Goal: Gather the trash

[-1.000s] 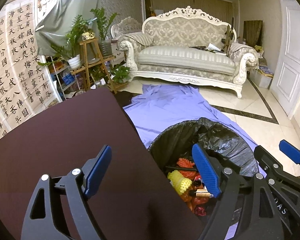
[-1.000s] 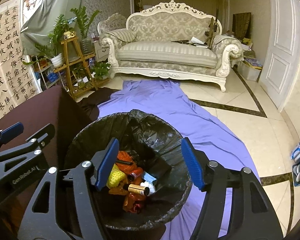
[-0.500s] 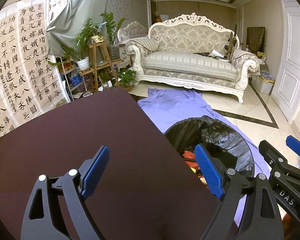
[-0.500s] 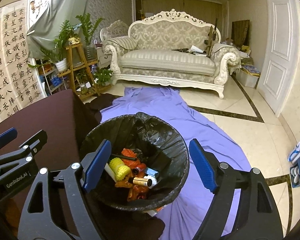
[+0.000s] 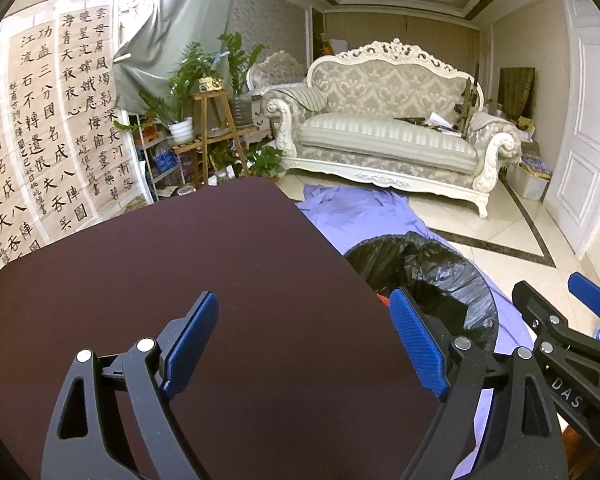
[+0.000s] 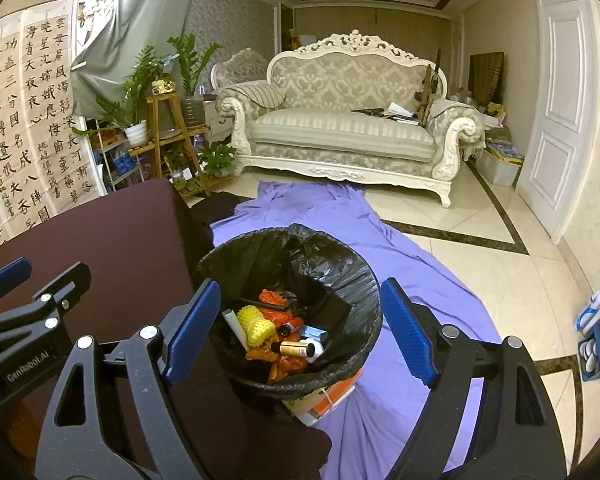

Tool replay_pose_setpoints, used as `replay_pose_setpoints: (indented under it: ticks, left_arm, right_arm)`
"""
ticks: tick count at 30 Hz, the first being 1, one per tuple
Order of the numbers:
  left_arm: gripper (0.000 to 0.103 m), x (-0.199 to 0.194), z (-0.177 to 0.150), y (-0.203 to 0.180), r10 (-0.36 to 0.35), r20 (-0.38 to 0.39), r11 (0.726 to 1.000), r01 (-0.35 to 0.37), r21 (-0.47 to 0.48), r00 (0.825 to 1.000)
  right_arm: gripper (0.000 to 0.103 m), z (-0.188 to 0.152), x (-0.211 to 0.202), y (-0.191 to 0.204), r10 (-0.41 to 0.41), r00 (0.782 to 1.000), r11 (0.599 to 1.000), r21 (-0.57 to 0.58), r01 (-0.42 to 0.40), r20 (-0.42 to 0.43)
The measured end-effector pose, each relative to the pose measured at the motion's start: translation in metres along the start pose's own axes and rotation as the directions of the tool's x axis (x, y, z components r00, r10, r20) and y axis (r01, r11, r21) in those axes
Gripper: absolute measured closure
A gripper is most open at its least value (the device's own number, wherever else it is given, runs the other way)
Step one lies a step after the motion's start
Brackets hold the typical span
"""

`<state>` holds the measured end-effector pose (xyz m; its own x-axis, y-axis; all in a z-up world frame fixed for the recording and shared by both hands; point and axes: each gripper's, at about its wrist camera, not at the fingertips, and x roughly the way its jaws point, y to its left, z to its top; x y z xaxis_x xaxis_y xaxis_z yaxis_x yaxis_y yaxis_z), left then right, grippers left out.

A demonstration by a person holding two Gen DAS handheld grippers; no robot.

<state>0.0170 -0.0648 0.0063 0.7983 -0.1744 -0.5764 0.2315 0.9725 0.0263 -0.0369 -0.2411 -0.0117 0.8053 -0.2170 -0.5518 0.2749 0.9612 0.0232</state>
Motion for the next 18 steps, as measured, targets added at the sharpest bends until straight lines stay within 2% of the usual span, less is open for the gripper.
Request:
replay_pose_setpoints:
  ticks: [18]
  left_arm:
    - [0.018,-0.014,-0.003,0.011,0.018,0.030,1.000,-0.017,-0.017,0.999]
  right_arm:
    - [0.022,0.002,-0.022,0.008,0.013,0.999,1.000,-0.017,-0.012,0.049]
